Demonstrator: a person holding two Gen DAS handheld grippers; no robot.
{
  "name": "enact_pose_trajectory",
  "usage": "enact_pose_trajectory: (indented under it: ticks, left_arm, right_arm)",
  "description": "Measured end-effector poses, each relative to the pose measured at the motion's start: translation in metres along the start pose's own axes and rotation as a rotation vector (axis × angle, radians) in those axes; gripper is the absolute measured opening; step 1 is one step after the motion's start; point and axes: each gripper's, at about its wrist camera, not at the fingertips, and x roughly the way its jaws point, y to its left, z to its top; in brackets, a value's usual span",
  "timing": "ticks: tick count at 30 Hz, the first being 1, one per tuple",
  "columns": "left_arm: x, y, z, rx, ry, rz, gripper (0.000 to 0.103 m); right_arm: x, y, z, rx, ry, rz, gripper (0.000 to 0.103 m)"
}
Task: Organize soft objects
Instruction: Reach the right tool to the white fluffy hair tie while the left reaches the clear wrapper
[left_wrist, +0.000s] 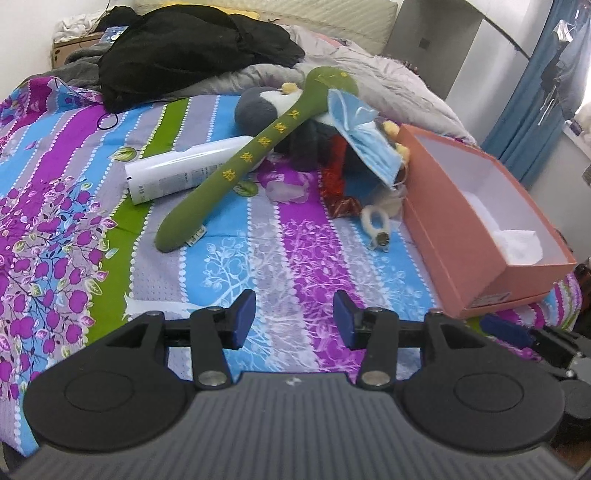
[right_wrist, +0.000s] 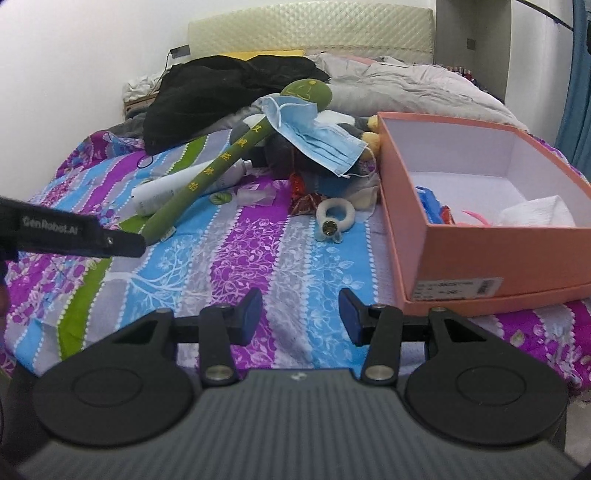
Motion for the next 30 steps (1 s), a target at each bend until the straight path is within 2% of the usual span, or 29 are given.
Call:
enact_pose_trajectory:
  ticks: [7,12,16,22,25,28,30]
  left_arm:
    - [0.052,0.015,0.010,-0.021,0.014,0.073,0.052]
    - [0.085,0.024,0.024,-0.040,0.003,0.084,0.052]
    - [0.115,0.027,0.036,-0.039,0.026,0.079,0.052]
    - [0.159,0.016,0.054,0.072,0.052,0.064,0.052]
    - [0.178,0.004,0.063,0.158,0.044,0.087,0.052]
    - [0.193,-0.004,0.073,0.198,0.033,0.076,0.053]
    - [0.204,-0.012,0.078,0.253,0.033,0.069,0.056]
  right_arm:
    - [0.033,0.006,0.016,-0.035,-0.023,0.003,0.048]
    - [0.066,0.005,0.028,-0.039,-0.013,-0.001,0.048]
    - [0.093,0.001,0.035,-0.033,0.012,-0.002,0.048]
    - [0.137,-0.005,0.045,-0.046,0.044,-0.042,0.048]
    - [0.156,-0.006,0.050,-0.055,0.059,-0.075,0.048]
    - [0.171,-0.008,0.053,-0.061,0.071,-0.095,0.048]
    - [0.180,-0.009,0.053,-0.068,0.082,-0.108,0.048]
